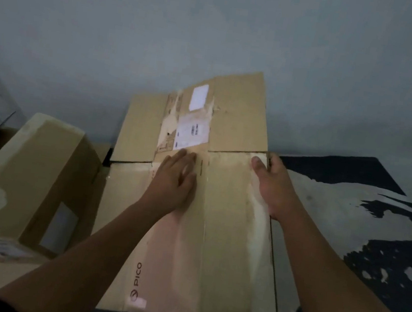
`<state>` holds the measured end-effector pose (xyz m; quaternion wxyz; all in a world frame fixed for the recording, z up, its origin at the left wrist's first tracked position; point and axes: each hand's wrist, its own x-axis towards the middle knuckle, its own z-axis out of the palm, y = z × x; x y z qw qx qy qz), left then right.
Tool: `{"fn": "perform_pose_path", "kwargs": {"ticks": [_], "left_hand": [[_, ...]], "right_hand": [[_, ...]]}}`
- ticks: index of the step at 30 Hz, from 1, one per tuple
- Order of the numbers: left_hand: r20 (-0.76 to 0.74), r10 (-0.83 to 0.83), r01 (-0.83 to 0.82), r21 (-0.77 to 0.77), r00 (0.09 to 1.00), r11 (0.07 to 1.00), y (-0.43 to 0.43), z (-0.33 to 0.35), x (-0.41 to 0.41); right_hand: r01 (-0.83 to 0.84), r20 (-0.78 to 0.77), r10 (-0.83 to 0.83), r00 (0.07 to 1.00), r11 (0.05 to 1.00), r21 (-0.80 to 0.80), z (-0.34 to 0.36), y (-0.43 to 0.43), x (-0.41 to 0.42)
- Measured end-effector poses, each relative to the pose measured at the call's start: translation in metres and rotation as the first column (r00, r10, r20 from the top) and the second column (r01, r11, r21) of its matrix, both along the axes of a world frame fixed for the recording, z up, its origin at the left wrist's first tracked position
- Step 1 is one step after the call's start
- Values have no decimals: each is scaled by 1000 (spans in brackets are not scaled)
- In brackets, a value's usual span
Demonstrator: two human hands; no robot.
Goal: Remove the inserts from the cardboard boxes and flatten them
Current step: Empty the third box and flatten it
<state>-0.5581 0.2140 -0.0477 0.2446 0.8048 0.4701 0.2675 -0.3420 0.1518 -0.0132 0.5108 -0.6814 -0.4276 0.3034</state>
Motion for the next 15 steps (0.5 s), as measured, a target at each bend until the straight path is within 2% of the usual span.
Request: {"fn": "perform_pose_path", "kwargs": {"ticks": [4, 6, 8, 10, 13, 15], "left_hand": [[-138, -133, 113, -140, 981, 984, -11, -43, 8], [-268, -173, 99, -268, 948, 958, -12, -78, 7], [-414, -208, 39, -381, 886, 924, -14, -110, 2], [-514, -222, -46, -459, 829, 887, -19, -132, -3], [-558, -244, -103, -519, 793, 849, -32, -151, -9], [-575, -235, -117, -508, 784, 853, -41, -157, -11]], "right_hand": [[19, 44, -12, 999, 988, -155, -57, -11, 16], [31, 80, -12, 997, 971, -237, -82, -17, 24], [72, 199, -6, 980, 944, -323, -106, -22, 34], [100, 289, 28, 957, 903, -418, -125, -26, 40], [110, 339, 118, 933, 804, -584, -149, -32, 35], [141, 455, 260, 852, 722, -677, -163, -35, 22]]}}
